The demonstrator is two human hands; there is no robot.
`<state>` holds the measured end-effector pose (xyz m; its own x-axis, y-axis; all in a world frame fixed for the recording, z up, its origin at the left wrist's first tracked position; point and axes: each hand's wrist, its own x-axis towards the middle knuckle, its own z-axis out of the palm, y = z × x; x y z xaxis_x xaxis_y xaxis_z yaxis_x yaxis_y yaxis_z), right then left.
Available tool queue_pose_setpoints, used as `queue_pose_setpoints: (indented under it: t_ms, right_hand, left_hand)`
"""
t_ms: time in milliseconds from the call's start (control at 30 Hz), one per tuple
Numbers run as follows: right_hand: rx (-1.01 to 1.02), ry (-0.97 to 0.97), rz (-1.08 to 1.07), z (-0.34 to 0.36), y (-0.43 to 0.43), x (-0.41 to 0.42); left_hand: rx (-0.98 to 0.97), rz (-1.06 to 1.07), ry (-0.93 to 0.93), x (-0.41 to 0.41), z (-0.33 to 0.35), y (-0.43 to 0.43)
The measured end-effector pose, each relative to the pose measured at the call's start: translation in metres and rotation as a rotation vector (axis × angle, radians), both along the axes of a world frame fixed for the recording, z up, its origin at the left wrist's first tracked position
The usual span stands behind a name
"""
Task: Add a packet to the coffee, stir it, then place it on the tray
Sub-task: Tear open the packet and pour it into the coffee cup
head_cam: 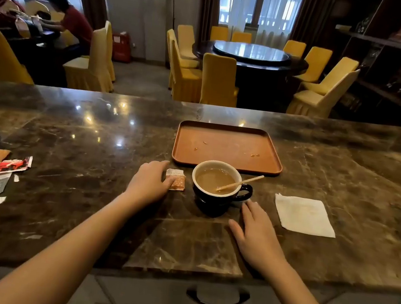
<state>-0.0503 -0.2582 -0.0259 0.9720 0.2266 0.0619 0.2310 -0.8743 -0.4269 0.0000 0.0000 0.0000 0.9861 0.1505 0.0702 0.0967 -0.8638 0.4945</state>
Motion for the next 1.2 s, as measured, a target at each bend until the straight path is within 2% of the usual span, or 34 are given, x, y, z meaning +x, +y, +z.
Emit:
queue_pose_setpoints:
  t_ms: [200, 500, 800, 1067, 1200]
  right_hand:
    - [-0.109, -0.069, 0.003, -0.011, 0.003, -0.003]
    - [-0.108, -0.098, 0.006, -0.014, 0.001, -0.003]
    - [0.032, -0.171, -0.026, -0.011, 0.001, -0.007]
    - [0.106, -0.257, -0.059, -0.012, 0.000, -0.012]
    - [0.243, -0.355, -0.072, -0.005, -0.002, -0.020]
  left_hand:
    - [0.226, -0.039, 0.085, 0.022, -0.006, -0.001]
    - [-0.008, 0.010, -0.063, 0.021, -0.007, -0.003]
    - [-0.149, 0.009, -0.040, 0.010, 0.003, 0.002]
    - [-0.203, -0.017, -0.222, -0.019, 0.038, -0.005]
    - [-0.258, -0.066, -0.322, -0.037, 0.062, -0.016]
